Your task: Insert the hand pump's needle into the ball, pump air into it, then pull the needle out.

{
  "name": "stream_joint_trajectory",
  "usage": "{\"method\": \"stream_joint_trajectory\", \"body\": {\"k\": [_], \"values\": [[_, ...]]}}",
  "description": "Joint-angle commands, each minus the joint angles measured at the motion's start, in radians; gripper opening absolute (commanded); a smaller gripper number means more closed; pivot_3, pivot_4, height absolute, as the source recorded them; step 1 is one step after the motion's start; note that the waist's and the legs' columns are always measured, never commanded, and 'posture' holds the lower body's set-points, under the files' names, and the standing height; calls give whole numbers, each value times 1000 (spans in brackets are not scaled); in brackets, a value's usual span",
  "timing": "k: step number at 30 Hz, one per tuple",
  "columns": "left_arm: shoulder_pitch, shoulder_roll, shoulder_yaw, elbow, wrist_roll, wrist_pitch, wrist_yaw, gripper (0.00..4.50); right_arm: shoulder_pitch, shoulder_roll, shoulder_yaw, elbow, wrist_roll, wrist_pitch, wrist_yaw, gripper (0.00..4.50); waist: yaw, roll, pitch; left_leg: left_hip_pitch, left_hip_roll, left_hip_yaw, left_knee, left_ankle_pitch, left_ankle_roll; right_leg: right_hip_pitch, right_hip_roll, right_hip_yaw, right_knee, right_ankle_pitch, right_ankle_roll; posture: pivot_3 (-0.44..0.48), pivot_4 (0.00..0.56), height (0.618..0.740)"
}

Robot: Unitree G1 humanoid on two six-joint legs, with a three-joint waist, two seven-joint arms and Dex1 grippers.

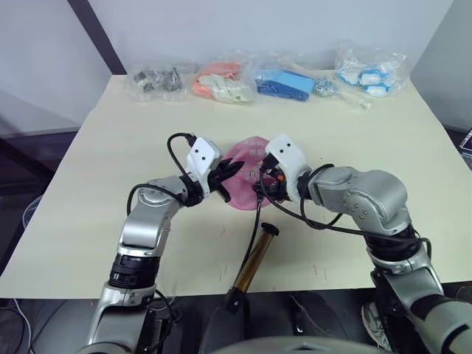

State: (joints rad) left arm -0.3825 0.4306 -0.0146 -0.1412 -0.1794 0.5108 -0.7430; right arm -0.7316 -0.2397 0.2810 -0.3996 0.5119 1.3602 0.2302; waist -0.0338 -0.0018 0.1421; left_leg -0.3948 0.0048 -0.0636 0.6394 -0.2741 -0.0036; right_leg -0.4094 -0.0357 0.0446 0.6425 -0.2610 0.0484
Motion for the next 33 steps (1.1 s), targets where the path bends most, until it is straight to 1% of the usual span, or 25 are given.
{"method": "stream_joint_trajectory", "body": {"k": [1,11,13,20,24,33], "values": [[57,-28,-59,13,-13,118,34,0,31,-23,13,-99,-20,-51,9,2877,2,0,0,0,0,-1,0,0,0,0,0,-1,0,0,0,0,150,740],[90,-99,-30,-112,-47,265,189,0,134,-50,24,-160,-74,-80,-10,2877,9,0,0,-1,-1,-4,6,0,0,3,-1,-3,1,0,0,0,150,740],[98,-125,-10,-132,-57,294,233,0,147,-29,15,-157,-81,-77,-20,2877,10,0,0,-1,-1,-4,7,0,0,3,-1,-4,1,0,0,0,150,740],[117,-167,18,-177,-65,333,335,0,165,15,-9,-143,-94,-72,-34,2877,12,0,0,-1,-2,-4,9,2,-4,3,-1,-4,3,0,0,0,150,740],[122,-174,16,-184,-73,338,355,0,172,39,-18,-133,-100,-71,-41,2877,14,0,0,-1,-2,-4,9,2,-4,3,0,-3,4,0,0,0,150,740],[121,-166,9,-178,-90,331,370,0,197,133,-72,-114,-117,-30,-89,2877,14,0,0,-1,-3,-4,10,3,-5,3,0,-3,6,0,0,0,150,740]]}}
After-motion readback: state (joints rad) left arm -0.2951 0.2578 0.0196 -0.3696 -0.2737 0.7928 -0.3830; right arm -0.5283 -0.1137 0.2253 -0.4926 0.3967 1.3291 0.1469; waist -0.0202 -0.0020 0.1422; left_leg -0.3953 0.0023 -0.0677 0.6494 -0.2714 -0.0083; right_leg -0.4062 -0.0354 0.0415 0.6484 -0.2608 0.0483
